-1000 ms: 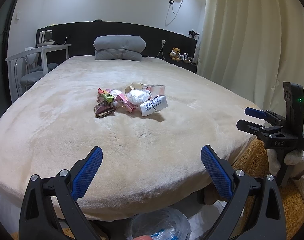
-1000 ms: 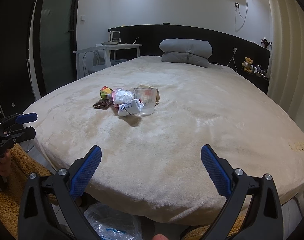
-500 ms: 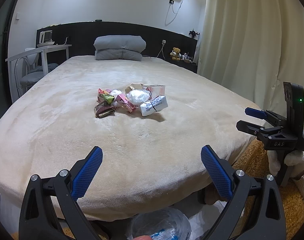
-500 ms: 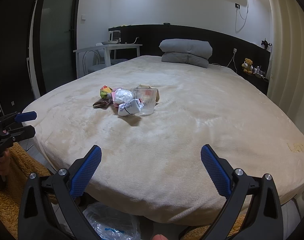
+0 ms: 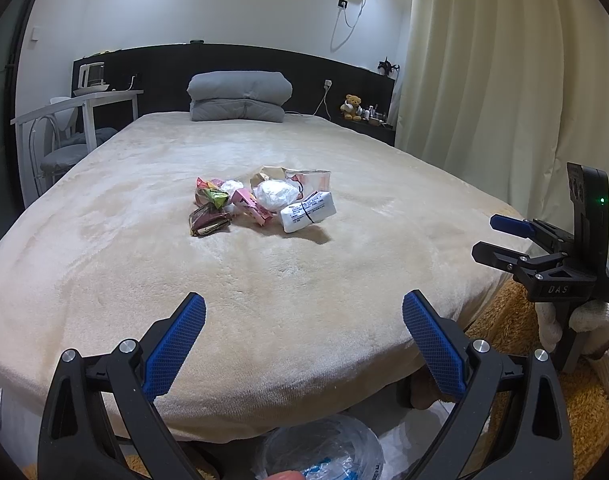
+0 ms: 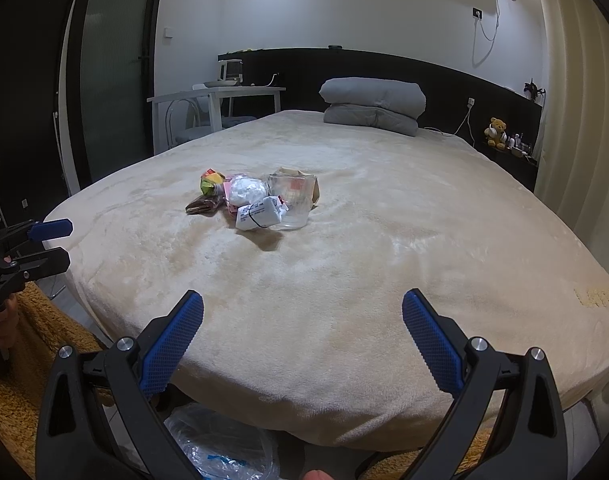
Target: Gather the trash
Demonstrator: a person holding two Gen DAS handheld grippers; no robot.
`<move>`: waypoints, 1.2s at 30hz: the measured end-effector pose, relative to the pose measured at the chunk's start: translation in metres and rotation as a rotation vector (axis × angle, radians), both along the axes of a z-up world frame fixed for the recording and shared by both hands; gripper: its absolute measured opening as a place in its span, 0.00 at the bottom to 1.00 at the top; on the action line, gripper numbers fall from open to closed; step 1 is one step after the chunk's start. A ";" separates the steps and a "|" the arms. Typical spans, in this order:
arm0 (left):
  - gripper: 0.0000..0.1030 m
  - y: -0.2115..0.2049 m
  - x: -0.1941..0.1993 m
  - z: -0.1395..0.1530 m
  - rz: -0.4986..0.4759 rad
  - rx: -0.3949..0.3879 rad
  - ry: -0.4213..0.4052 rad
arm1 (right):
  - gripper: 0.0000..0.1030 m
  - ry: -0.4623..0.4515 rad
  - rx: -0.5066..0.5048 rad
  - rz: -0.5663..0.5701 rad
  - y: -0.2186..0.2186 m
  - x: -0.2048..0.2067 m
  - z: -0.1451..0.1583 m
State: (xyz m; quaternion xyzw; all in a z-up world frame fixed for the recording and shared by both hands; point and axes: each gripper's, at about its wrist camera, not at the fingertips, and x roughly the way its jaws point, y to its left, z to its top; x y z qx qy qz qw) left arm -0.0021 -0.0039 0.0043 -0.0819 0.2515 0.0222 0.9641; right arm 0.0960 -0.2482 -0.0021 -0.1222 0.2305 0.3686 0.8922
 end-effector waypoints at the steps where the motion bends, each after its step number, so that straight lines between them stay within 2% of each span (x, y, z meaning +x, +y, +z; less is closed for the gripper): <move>1: 0.94 0.001 0.000 0.000 0.000 0.000 0.001 | 0.95 -0.002 0.000 0.000 0.000 0.000 0.000; 20: 0.94 0.001 -0.001 0.000 -0.003 -0.001 0.001 | 0.95 0.004 -0.001 0.000 0.000 0.001 0.001; 36: 0.94 0.004 0.004 -0.001 0.043 -0.044 0.027 | 0.95 0.070 -0.017 -0.008 0.001 0.007 -0.002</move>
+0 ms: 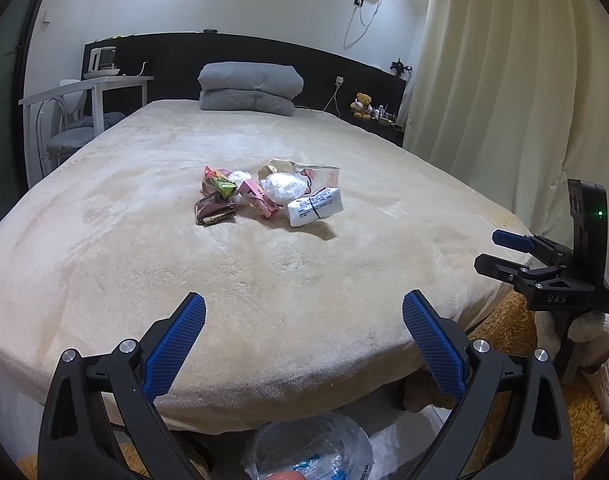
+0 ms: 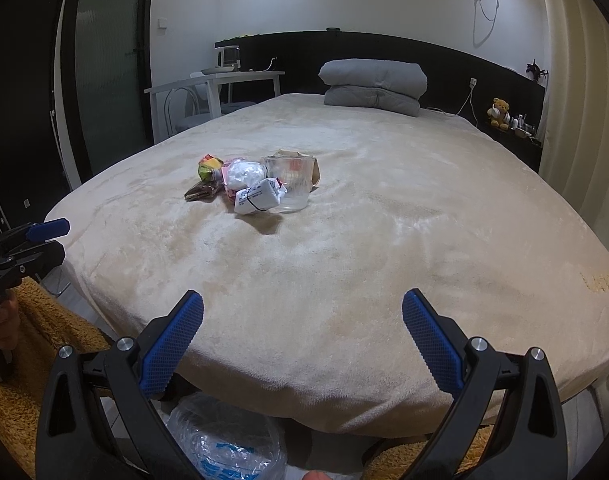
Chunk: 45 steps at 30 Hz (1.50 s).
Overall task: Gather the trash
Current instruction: 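Grasp the red snack wrapper with the left gripper while the right gripper grasps the clear plastic cup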
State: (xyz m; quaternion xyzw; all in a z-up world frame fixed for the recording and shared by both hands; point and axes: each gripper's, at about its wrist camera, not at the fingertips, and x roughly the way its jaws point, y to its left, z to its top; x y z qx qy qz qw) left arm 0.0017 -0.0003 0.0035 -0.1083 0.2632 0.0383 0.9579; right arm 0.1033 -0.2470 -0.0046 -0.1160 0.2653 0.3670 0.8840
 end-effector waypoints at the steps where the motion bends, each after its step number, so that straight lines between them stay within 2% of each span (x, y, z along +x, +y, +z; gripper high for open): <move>1: 0.94 0.001 0.000 0.000 0.005 -0.006 0.001 | 0.95 0.001 0.003 0.001 0.000 0.000 0.001; 4: 0.94 0.006 0.001 0.002 0.027 -0.017 0.001 | 0.95 0.007 0.004 0.002 0.002 0.004 0.002; 12: 0.94 0.035 0.016 0.004 0.079 -0.091 0.032 | 0.95 0.091 -0.007 0.022 0.025 0.040 0.003; 14: 0.94 0.045 0.024 0.005 0.084 -0.123 0.042 | 0.95 0.084 -0.013 0.037 0.036 0.050 0.004; 17: 0.94 0.057 0.037 0.007 0.097 -0.123 0.051 | 0.95 0.065 -0.032 0.063 0.053 0.063 0.005; 26: 0.94 0.100 0.088 0.009 0.129 -0.167 0.069 | 0.95 0.060 -0.045 0.124 0.099 0.103 0.007; 37: 0.94 0.145 0.159 -0.007 0.122 -0.191 0.119 | 0.95 0.162 -0.062 0.178 0.151 0.157 -0.007; 45: 0.93 0.165 0.207 -0.027 0.075 -0.277 0.157 | 0.95 0.188 -0.059 0.228 0.175 0.183 -0.016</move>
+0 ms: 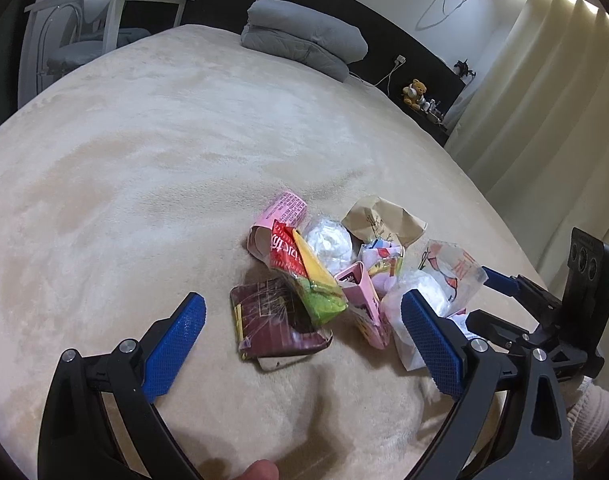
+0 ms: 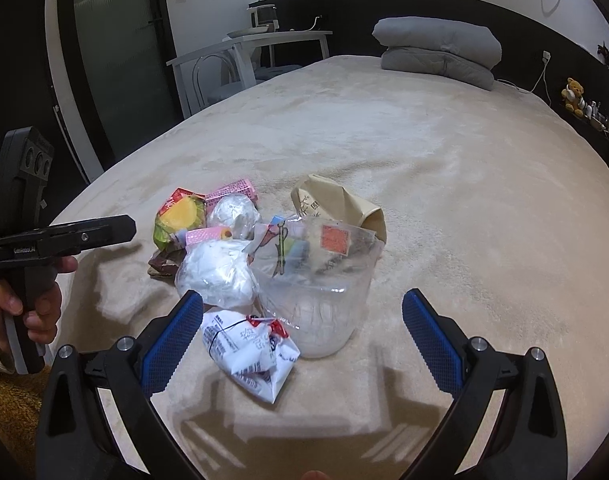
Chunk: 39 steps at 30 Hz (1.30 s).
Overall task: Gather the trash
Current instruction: 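Grasp the red snack wrapper with the left gripper while the right gripper grasps the clear plastic cup, then carry the red wrapper and clear cup down over the floor bin with both grippers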
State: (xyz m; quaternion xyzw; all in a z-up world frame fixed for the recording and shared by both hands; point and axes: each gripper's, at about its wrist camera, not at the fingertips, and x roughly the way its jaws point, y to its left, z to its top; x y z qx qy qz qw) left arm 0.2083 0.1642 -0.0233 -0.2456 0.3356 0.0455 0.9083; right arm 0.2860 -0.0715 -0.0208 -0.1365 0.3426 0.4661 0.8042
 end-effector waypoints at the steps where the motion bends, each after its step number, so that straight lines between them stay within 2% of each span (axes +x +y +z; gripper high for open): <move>1: 0.93 0.002 0.005 -0.002 -0.004 -0.007 0.001 | 0.95 0.009 0.006 0.008 0.002 0.003 -0.001; 3: 0.92 0.005 0.012 -0.005 -0.006 -0.019 0.002 | 0.95 0.020 0.018 0.021 0.004 0.008 -0.001; 6: 0.80 0.009 0.023 -0.011 -0.013 -0.040 0.015 | 0.93 0.054 0.051 0.040 0.001 0.016 -0.001; 8: 0.78 0.011 0.027 -0.015 -0.016 -0.056 0.019 | 0.92 0.074 0.059 0.038 -0.001 0.022 -0.001; 9: 0.74 0.012 0.028 -0.017 -0.019 -0.060 0.025 | 0.91 0.077 0.055 0.041 -0.001 0.024 -0.003; 12: 0.61 0.013 0.033 -0.022 -0.008 -0.065 0.048 | 0.78 0.097 0.045 0.055 0.003 0.030 -0.008; 13: 0.53 0.014 0.034 -0.024 0.000 -0.064 0.050 | 0.73 0.107 0.048 0.062 0.003 0.031 -0.009; 16: 0.38 0.014 0.036 -0.024 -0.020 -0.070 0.034 | 0.70 0.101 0.048 0.071 0.003 0.031 -0.008; 19: 0.35 0.009 0.036 -0.020 -0.025 -0.033 0.024 | 0.69 0.069 0.050 0.072 0.001 0.027 -0.006; 24: 0.27 0.008 0.027 -0.014 -0.018 -0.031 -0.013 | 0.69 0.027 0.084 0.035 -0.014 0.023 0.005; 30: 0.24 -0.001 0.013 0.001 -0.014 -0.005 -0.048 | 0.69 -0.048 0.111 0.003 -0.032 0.012 0.025; 36: 0.22 -0.017 -0.011 0.025 -0.002 0.021 -0.114 | 0.69 0.000 0.179 -0.022 -0.052 -0.005 0.041; 39: 0.22 -0.022 -0.027 0.036 0.005 0.013 -0.165 | 0.69 -0.009 0.206 -0.010 -0.060 -0.021 0.050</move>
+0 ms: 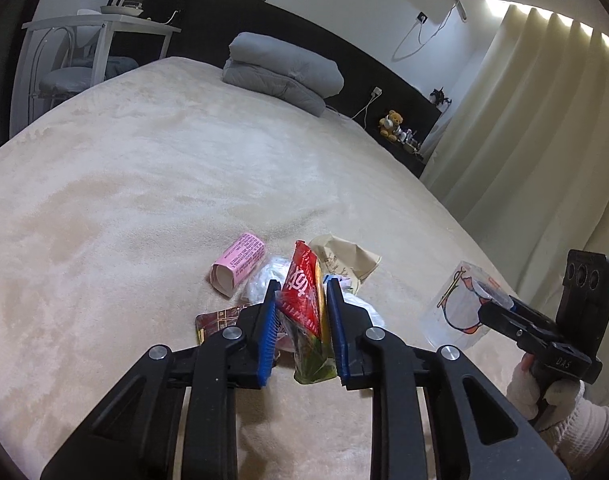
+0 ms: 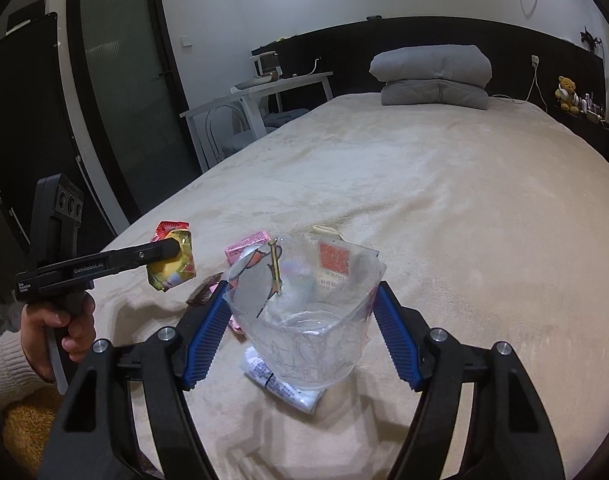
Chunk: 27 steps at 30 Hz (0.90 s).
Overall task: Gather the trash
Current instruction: 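Carry the red wrapper and clear cup down over the floor bin with both grippers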
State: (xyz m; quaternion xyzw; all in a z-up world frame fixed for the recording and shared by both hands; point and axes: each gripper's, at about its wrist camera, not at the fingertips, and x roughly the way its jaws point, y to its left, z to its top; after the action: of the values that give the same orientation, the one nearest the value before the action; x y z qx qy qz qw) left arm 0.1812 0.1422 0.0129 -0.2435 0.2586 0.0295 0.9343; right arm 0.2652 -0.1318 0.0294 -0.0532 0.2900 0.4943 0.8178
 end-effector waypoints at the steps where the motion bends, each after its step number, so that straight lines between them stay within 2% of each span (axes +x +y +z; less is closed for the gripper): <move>1: 0.22 -0.001 -0.006 0.002 0.003 -0.009 -0.014 | 0.69 0.000 0.008 0.007 -0.003 -0.006 0.002; 4: 0.22 -0.005 -0.026 0.003 0.007 -0.051 -0.049 | 0.69 0.033 0.016 0.021 -0.010 -0.021 0.000; 7: 0.21 -0.008 -0.048 0.001 0.019 -0.093 -0.073 | 0.69 -0.010 -0.022 0.042 -0.012 -0.042 -0.003; 9: 0.21 -0.012 -0.062 -0.002 0.028 -0.120 -0.080 | 0.69 0.013 -0.030 0.061 -0.014 -0.052 -0.006; 14: 0.21 -0.029 -0.088 -0.010 0.026 -0.138 -0.072 | 0.69 0.021 -0.052 0.086 -0.019 -0.073 -0.014; 17: 0.21 -0.044 -0.101 -0.019 0.027 -0.143 -0.042 | 0.69 0.080 -0.048 0.090 -0.024 -0.076 -0.018; 27: 0.21 -0.090 -0.145 -0.041 0.019 -0.157 -0.008 | 0.69 0.060 -0.069 0.068 -0.049 -0.126 -0.024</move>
State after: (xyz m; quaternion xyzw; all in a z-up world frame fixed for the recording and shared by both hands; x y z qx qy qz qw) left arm 0.0359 0.0524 -0.0284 -0.3184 0.2543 0.0171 0.9130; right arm 0.1391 -0.1811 0.0054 -0.0764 0.3291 0.5130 0.7891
